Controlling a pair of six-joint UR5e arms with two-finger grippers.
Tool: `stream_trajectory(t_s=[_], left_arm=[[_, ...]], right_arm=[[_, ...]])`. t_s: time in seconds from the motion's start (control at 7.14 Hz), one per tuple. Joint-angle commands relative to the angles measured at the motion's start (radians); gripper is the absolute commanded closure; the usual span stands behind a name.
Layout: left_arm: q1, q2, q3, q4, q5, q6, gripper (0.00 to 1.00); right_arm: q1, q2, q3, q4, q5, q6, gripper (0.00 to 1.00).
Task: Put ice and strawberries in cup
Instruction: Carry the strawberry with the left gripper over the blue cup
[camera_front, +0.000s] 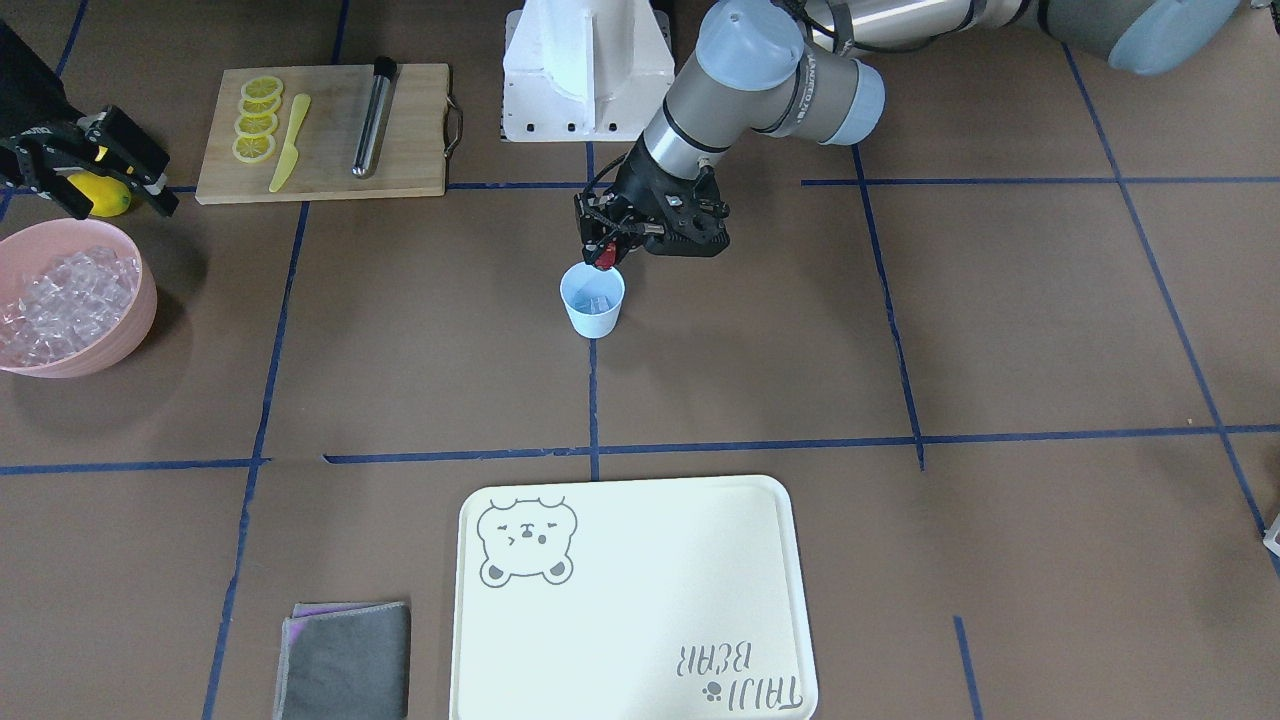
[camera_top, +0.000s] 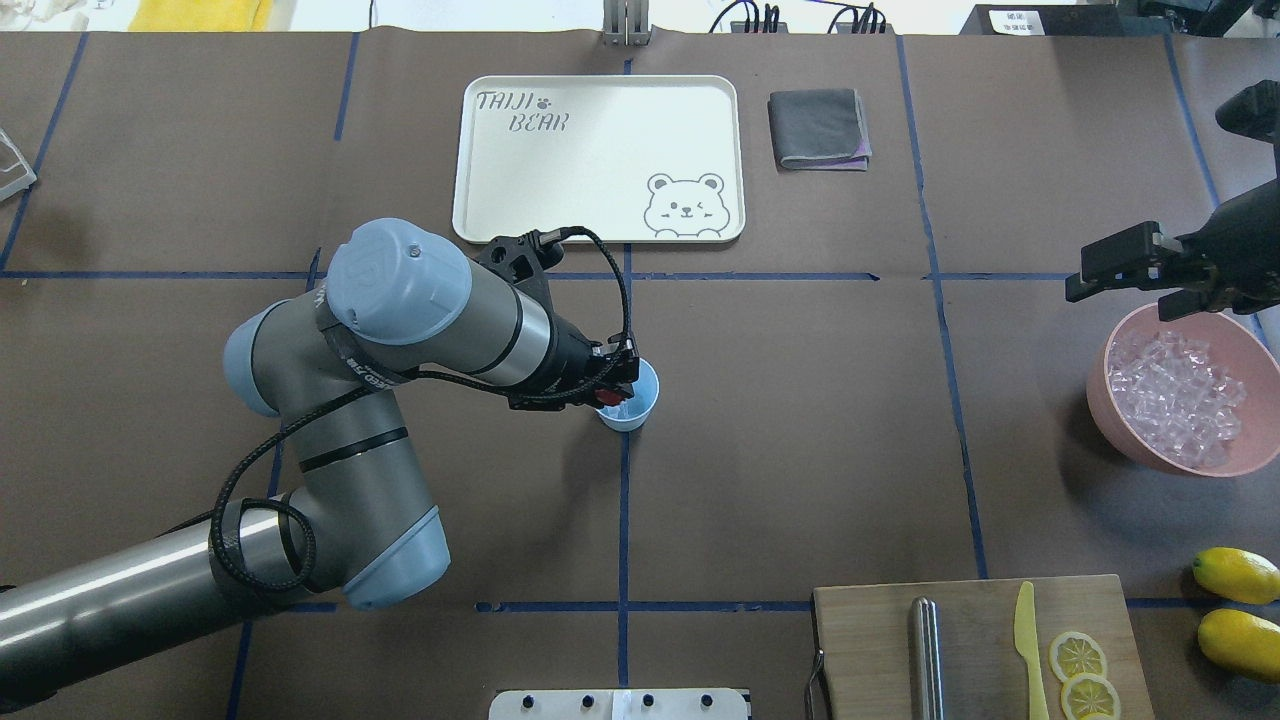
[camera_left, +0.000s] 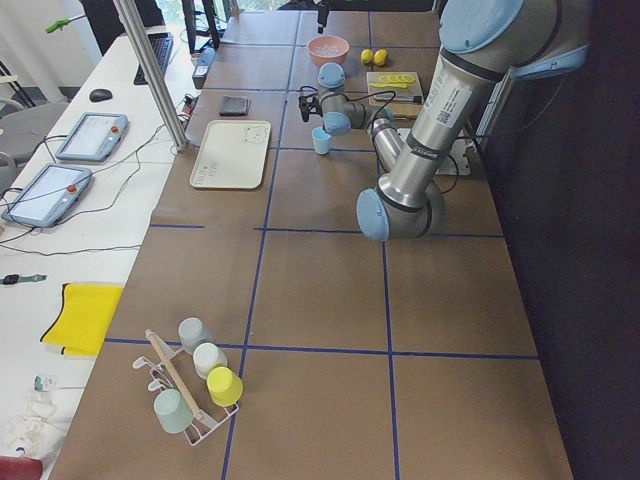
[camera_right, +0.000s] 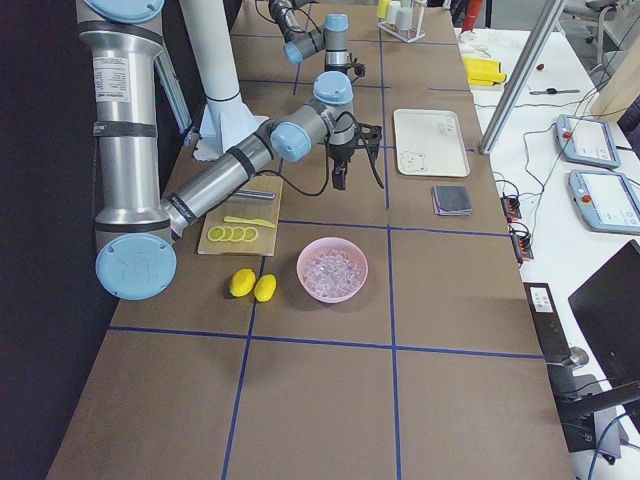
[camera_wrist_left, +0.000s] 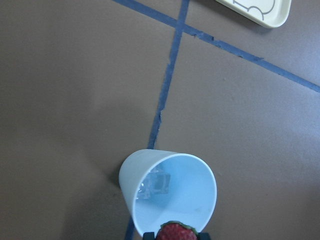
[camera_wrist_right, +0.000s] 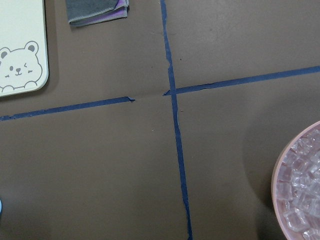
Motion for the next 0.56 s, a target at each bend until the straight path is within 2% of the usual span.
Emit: stream_trajectory(t_s=[0.0,0.28,0.42], left_arm=[[0.003,-0.012,0.015,-0.001,0.006,0.001,0.85],[0.003,-0.021,0.024,-0.011,0.069,0.001,0.82],[0.003,-0.027,0.028,-0.011,0.074,0.001,0.72]], right_arm=[[0.000,-0.001,0.000,0.000,0.000,0.000,0.00],[0.000,-0.001,0.002,0.002,0.002,0.000,0.00],[0.000,0.000,0.002,0.002,0.002,0.000,0.00]])
